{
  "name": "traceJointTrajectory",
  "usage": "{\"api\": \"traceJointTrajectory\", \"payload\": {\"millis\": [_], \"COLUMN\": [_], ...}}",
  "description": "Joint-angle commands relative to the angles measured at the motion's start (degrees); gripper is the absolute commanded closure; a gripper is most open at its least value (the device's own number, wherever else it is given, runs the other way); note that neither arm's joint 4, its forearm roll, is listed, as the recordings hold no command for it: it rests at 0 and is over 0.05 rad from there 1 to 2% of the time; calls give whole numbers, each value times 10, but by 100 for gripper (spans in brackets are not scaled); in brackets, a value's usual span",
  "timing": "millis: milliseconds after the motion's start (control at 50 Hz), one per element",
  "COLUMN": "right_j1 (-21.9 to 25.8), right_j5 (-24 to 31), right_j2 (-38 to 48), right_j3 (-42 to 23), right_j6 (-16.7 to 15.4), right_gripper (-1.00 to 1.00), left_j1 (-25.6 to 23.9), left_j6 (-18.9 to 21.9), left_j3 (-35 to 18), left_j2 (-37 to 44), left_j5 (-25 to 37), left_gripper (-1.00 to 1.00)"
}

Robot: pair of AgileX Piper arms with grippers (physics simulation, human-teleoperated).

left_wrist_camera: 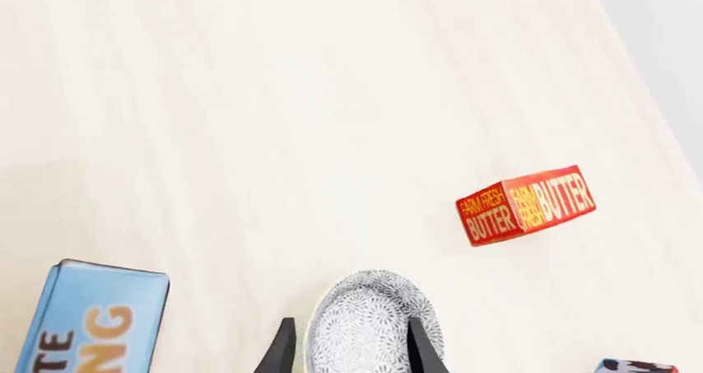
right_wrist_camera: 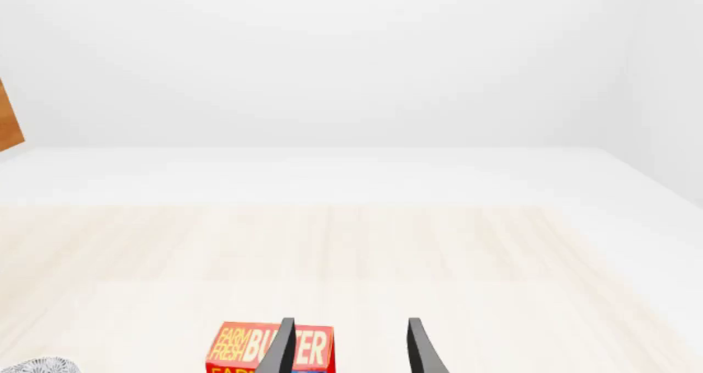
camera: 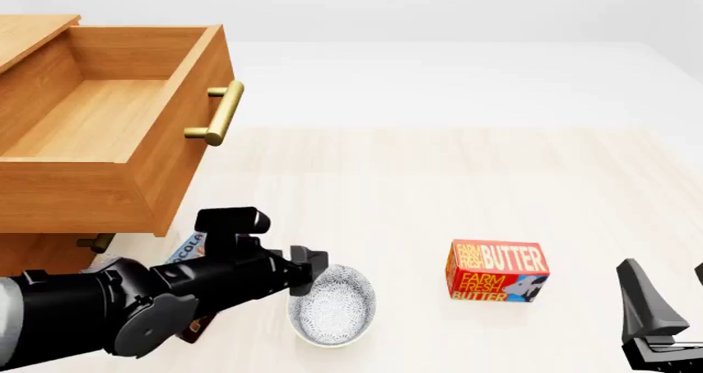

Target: Put the bowl in the top drawer of the cabinet.

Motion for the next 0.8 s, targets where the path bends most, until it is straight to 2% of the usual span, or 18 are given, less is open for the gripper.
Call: {"api": "traceJointTrajectory", "payload": {"millis": [20, 800], "right_j1": [0, 0], "right_j5": [0, 0], "right_j2": [0, 0], "right_j3": [0, 0], "right_j6": [0, 0], "right_gripper": [-100, -100], "left_j1": [6, -15], "left_j6": [-4, -37], "left_j3": [2, 17], "left_j2": [33, 125], "left_j5": [-21, -87], "left_gripper": [-100, -100]}}
